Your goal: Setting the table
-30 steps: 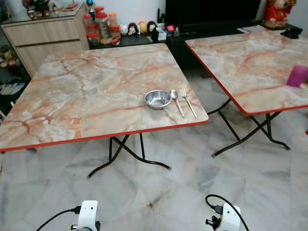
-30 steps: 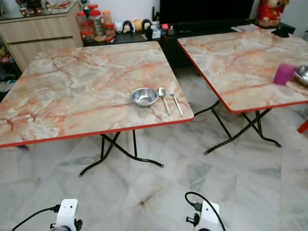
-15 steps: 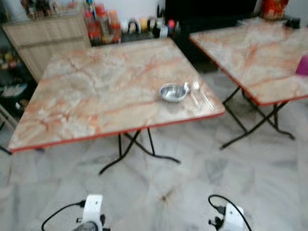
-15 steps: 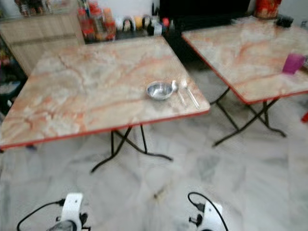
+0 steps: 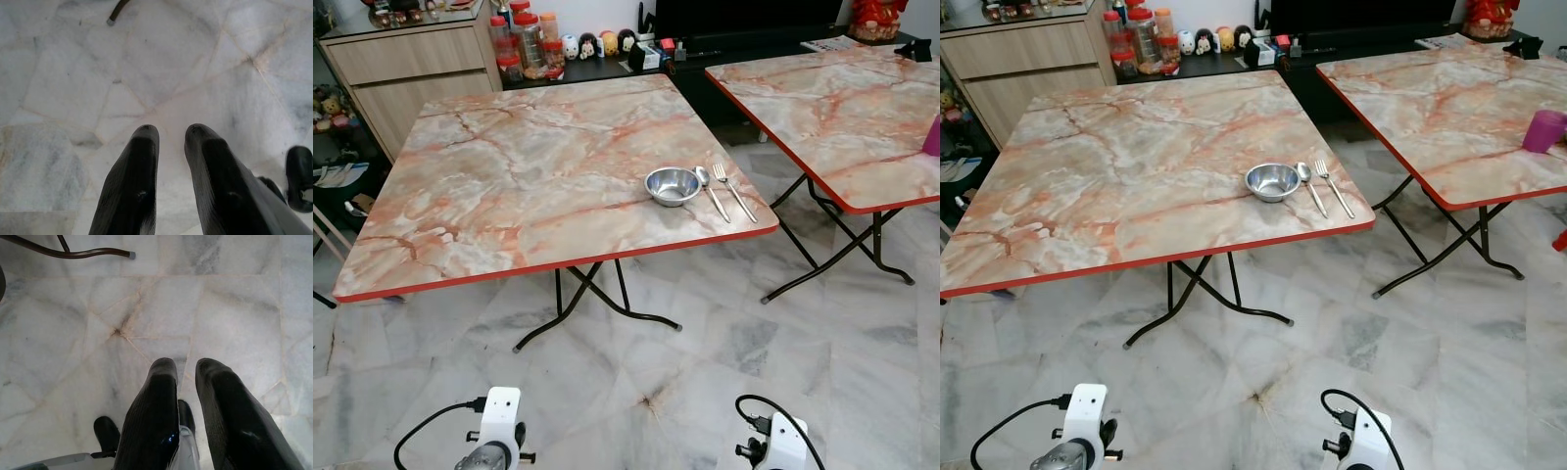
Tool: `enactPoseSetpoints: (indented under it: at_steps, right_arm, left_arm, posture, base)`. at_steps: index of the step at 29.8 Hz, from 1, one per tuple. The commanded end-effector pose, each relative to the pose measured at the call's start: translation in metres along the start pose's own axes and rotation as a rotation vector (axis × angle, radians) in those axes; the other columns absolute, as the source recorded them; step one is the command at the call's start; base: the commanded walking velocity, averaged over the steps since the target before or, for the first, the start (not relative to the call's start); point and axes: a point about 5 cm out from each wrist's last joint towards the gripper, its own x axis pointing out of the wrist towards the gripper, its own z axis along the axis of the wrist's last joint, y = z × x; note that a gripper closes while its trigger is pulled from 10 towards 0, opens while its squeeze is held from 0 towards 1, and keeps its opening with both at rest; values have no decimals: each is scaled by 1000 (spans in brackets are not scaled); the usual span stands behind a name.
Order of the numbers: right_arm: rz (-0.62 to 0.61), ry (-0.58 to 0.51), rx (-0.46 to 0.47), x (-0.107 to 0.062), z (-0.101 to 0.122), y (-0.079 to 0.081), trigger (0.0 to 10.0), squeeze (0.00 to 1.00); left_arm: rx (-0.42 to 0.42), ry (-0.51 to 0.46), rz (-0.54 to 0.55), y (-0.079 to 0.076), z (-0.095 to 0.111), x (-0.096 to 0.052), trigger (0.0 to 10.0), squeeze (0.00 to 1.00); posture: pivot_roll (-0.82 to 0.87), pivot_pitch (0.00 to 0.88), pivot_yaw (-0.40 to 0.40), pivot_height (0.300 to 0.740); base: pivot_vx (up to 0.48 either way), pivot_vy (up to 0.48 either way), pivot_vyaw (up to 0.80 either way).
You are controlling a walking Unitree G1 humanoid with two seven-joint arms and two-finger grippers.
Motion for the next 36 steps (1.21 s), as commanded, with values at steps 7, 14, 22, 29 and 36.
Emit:
enactPoseSetpoints:
  at_steps: [7,14,22,29,36]
  right_arm:
    - [-10,-1,-5,-1,-1,-4,10000,0]
    - [-9,1,-9,0,0,-5,10000,0]
    - [15,-7,-21,1,4,2,10000,0]
    - [1,-16,-53,1,5,-1,10000,0]
    - [-5,-13,-24,1,4,-4,10000,0]
  left_arm:
    - [-51,-156,26,-4,21,1,10000,0]
    - [-59,-219,32,-4,28,0,10000,0]
    - [-66,-138,56,2,12,-1,10000,0]
    - [-50,5,63,3,-14,-5,10000,0]
    - [-49,37,71,5,-21,-6,10000,0]
  posture:
    - [-38,0,36,740]
    - [-24,0,26,740]
    - [-31,0,30,740]
    - [-51,0,39,740]
    - [-49,0,34,740]
  base:
    - [0,0,0]
    - [0,0,0]
    - [0,0,0]
    - [0,0,315]
    - [0,0,86]
